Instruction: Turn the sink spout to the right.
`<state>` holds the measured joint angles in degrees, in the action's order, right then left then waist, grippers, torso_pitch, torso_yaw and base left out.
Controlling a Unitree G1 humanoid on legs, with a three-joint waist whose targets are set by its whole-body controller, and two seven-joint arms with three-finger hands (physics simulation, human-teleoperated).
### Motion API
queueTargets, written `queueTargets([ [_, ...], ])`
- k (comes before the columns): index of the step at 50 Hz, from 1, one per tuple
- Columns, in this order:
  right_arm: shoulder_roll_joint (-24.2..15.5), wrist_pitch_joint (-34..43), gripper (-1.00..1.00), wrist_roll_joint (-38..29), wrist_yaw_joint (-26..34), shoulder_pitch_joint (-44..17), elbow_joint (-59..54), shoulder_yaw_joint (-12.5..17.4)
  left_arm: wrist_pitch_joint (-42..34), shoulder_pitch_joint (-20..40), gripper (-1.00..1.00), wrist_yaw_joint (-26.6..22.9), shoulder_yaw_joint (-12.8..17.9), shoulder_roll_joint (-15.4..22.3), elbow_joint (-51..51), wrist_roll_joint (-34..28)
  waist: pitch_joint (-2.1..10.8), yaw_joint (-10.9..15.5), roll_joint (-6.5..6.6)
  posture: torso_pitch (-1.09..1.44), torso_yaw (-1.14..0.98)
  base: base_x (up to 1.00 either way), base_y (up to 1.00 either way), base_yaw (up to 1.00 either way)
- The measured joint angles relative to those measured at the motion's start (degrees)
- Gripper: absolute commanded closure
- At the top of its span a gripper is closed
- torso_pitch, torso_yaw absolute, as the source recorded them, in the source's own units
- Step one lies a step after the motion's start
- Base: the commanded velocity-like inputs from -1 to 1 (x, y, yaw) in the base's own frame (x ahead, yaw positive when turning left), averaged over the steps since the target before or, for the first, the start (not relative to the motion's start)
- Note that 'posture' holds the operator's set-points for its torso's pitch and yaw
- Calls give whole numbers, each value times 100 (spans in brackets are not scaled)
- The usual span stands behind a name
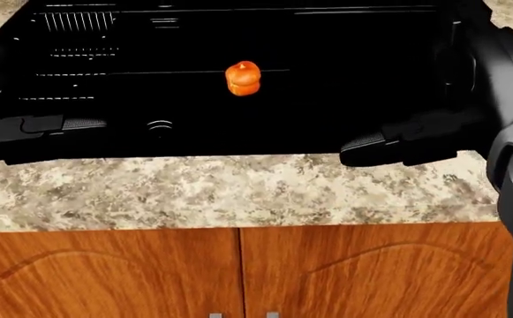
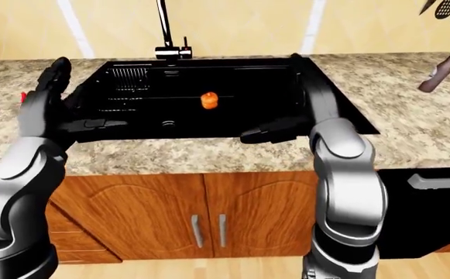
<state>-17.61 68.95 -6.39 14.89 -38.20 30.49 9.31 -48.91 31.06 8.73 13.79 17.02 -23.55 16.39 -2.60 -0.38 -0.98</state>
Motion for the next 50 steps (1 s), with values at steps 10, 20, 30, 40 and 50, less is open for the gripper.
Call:
queueTargets([
  [10,53,19,-100,109,59,18,159,-106,59,-54,-100,83,173,50,-50,-68,-5,83,486,0,0,25,0,0],
  [20,16,-117,-100,110,-1,-76,99,-55,15,75,-100,97,172,77,-188,-28,76,112,-135,0,0,26,0,0],
  [30,-35,-22,-100,71,-22,-122,98,-6,-6,60,-100,64,76,42,-131,5,-17,-31,245,0,0,25,0,0],
  [40,9,47,-100,158,60,-108,60,-106,-87,25,-100,129,159,77,-120,-33,46,98,324,0,0,25,0,0],
  [50,12,48,-100,69,-1,-42,57,-24,-60,2,-100,60,-30,-4,-111,47,0,17,-158,0,0,25,0,0],
])
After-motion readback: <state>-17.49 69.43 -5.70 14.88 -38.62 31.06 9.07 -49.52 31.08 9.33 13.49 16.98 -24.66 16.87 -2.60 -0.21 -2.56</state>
